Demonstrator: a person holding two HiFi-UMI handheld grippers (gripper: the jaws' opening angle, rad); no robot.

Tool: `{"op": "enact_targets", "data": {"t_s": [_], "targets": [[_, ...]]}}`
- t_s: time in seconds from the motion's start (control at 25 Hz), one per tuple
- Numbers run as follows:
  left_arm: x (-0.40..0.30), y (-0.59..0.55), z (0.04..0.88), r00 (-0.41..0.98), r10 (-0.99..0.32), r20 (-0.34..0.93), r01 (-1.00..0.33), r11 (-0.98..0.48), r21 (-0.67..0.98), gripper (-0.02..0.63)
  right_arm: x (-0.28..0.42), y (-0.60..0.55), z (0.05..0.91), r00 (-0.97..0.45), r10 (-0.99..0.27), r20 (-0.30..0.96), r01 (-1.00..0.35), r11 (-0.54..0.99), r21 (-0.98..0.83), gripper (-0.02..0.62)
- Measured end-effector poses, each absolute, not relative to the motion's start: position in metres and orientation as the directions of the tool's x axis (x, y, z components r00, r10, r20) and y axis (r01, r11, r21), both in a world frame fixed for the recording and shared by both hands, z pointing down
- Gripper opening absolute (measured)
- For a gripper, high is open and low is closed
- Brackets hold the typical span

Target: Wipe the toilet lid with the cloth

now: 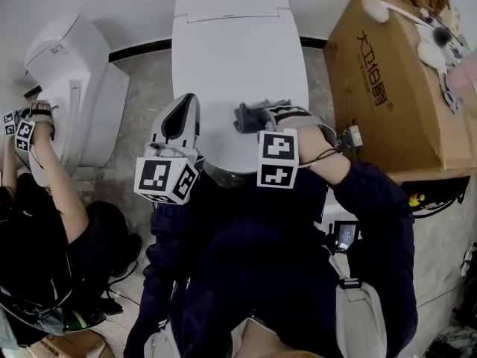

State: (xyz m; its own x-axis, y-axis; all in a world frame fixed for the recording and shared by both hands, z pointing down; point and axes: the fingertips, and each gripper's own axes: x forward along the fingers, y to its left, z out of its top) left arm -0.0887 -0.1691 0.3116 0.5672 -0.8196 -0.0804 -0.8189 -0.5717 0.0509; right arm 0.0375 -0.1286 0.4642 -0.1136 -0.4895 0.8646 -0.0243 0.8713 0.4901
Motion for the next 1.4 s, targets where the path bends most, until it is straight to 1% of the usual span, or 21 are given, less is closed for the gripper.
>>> {"op": "enact_targets", "data": {"t_s": [0.2, 0.28, 0.32, 0.4, 0.52, 0.72, 0.8, 0.88, 1.0, 1.12, 1.32, 1.4], "targets": [[-0.076, -0.166, 0.305, 0.591, -0.801, -0.090, -0.803, -0.596, 0.033, 0.017, 0.041, -0.087, 0.465, -0.135, -0.391, 0.910, 0.000, 0.919, 0.395, 0.078], [-0.074, -0.165, 0.303, 0.595, -0.799, -0.092, -0.800, -0.599, 0.028, 0.017, 0.041, -0.090, 0.459, -0.165, -0.369, 0.915, -0.018, 0.928, 0.371, 0.078], [-0.075, -0.164, 0.303, 0.595, -0.799, -0.092, -0.800, -0.599, 0.027, 0.017, 0.041, -0.098, 0.453, -0.180, -0.378, 0.908, -0.037, 0.925, 0.377, 0.078], [-0.078, -0.164, 0.304, 0.592, -0.801, -0.093, -0.802, -0.596, 0.031, 0.017, 0.043, -0.128, 0.436, -0.196, -0.440, 0.876, -0.082, 0.898, 0.433, 0.078], [-0.084, -0.162, 0.306, 0.582, -0.807, -0.096, -0.808, -0.587, 0.038, 0.017, 0.042, -0.197, 0.412, -0.183, -0.567, 0.803, -0.135, 0.824, 0.551, 0.078], [-0.106, -0.152, 0.315, 0.548, -0.833, -0.081, -0.832, -0.552, 0.049, 0.017, 0.018, -0.327, 0.391, -0.139, -0.751, 0.646, -0.159, 0.660, 0.734, 0.078], [-0.116, -0.147, 0.320, 0.533, -0.844, -0.069, -0.842, -0.536, 0.055, 0.017, 0.002, -0.373, 0.388, -0.142, -0.790, 0.597, -0.159, 0.613, 0.774, 0.078], [-0.125, -0.143, 0.324, 0.517, -0.854, -0.055, -0.852, -0.520, 0.061, 0.017, -0.013, -0.411, 0.392, -0.153, -0.801, 0.579, -0.182, 0.599, 0.780, 0.078], [-0.137, -0.136, 0.329, 0.498, -0.867, -0.037, -0.864, -0.499, 0.064, 0.017, -0.021, -0.454, 0.412, -0.121, -0.809, 0.574, -0.175, 0.587, 0.790, 0.078], [-0.149, -0.134, 0.336, 0.480, -0.877, -0.024, -0.874, -0.480, 0.071, 0.017, -0.021, -0.475, 0.434, -0.098, -0.793, 0.601, -0.156, 0.608, 0.778, 0.078], [-0.158, -0.140, 0.343, 0.463, -0.886, -0.019, -0.881, -0.462, 0.101, 0.017, -0.023, -0.467, 0.442, -0.095, -0.732, 0.675, -0.178, 0.680, 0.712, 0.077], [-0.156, -0.143, 0.340, 0.468, -0.883, -0.026, -0.878, -0.468, 0.096, 0.017, -0.025, -0.451, 0.444, -0.097, -0.698, 0.709, -0.156, 0.715, 0.682, 0.077]]}}
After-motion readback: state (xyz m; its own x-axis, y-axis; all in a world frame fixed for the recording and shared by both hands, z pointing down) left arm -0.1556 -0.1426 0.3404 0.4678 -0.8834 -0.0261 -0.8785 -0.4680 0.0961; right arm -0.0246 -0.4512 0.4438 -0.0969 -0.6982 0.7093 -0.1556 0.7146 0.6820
